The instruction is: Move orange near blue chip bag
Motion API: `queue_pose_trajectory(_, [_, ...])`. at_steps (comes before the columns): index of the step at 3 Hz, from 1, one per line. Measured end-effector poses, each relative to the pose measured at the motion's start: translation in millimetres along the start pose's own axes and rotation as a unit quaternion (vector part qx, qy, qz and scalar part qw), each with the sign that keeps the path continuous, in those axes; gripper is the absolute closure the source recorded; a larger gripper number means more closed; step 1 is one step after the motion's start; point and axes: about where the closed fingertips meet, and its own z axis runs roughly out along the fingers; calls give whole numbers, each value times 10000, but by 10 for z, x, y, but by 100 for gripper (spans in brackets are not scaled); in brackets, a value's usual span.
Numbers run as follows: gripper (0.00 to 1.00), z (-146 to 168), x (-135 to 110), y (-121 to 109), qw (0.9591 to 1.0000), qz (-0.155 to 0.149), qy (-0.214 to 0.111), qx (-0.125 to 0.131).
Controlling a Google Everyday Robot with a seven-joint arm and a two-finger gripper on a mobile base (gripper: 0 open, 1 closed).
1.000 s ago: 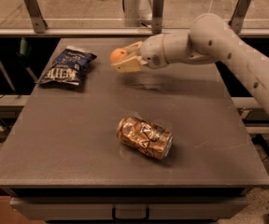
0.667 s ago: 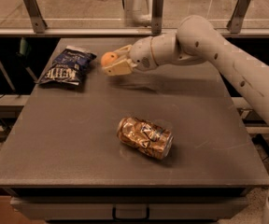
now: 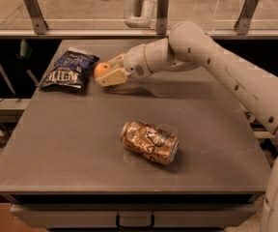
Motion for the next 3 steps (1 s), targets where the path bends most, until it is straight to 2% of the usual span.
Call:
queue_pose_trajectory(1, [16,58,50,34,10000,66,66,-20])
queue_pose_trajectory(2, [0,107,70,64,9999,110,86,-45])
queue_pose_trajectory(3, [0,110,70,66,9999,112,86,-48])
